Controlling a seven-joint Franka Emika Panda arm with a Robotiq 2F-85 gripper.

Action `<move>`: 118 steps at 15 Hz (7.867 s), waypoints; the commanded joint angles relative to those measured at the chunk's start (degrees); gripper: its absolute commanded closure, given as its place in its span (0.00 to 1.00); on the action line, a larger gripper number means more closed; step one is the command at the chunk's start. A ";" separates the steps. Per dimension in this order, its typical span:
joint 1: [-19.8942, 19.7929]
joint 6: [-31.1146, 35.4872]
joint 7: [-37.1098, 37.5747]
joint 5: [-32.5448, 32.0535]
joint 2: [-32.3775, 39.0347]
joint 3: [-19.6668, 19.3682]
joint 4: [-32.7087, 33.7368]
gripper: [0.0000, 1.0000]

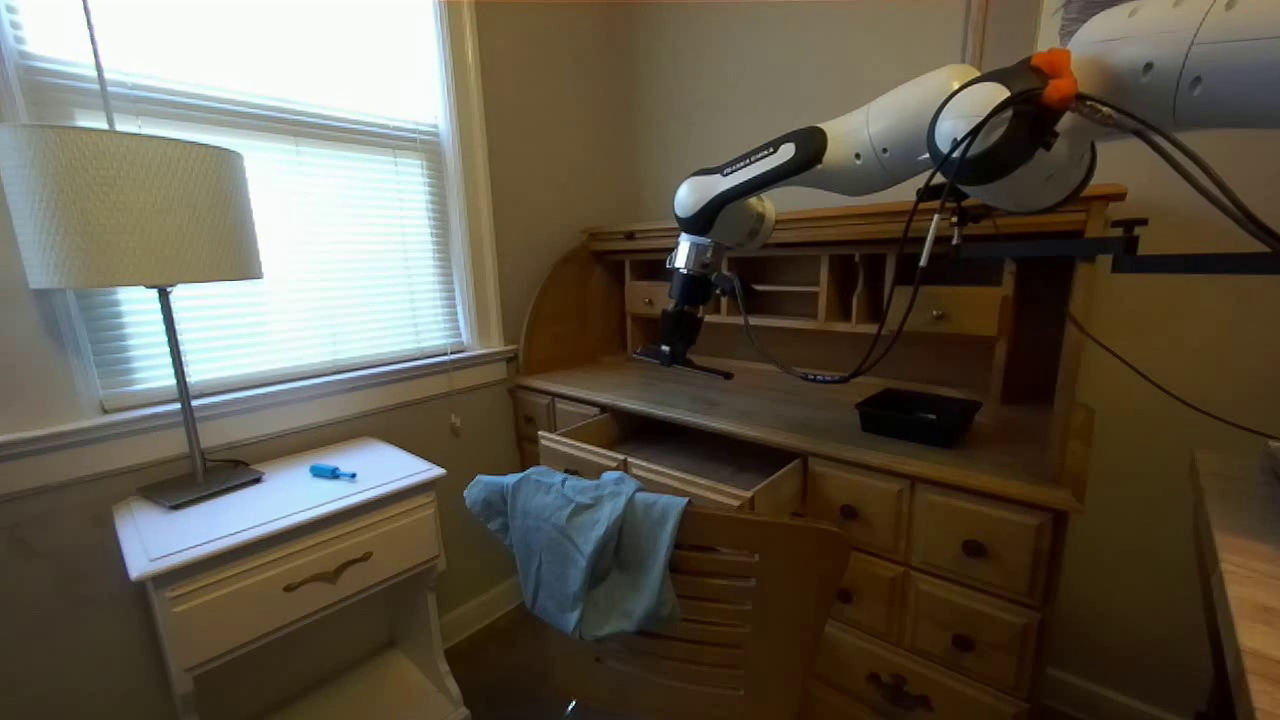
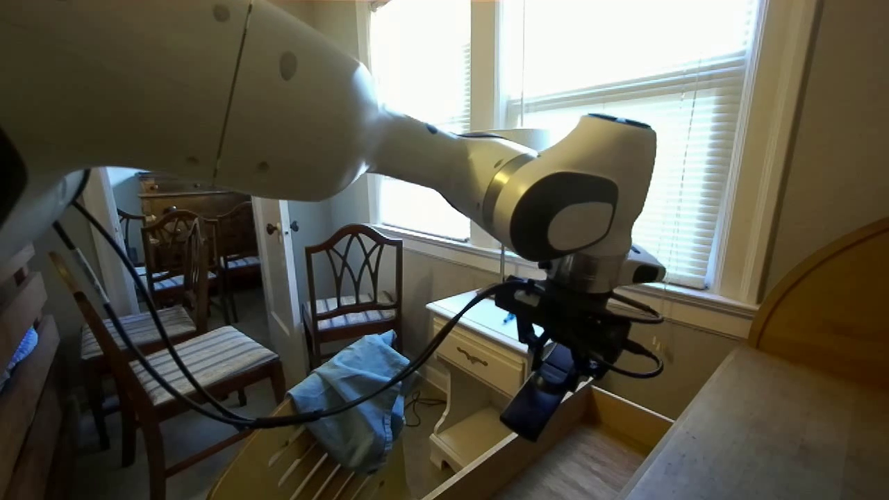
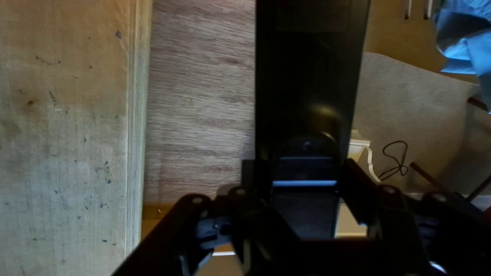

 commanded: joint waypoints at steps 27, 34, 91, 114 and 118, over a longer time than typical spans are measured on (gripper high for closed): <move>8.41 -7.42 15.63 -1.29 8.32 -12.68 -1.77 0.69; 8.37 -7.44 14.62 -0.16 8.52 -11.52 -1.26 0.44; 2.44 33.17 15.21 -2.06 -1.92 -10.56 -16.12 0.00; 8.77 13.41 5.20 0.56 8.02 -2.05 2.75 0.00; 8.83 14.81 4.38 0.38 6.90 -2.39 -0.26 0.00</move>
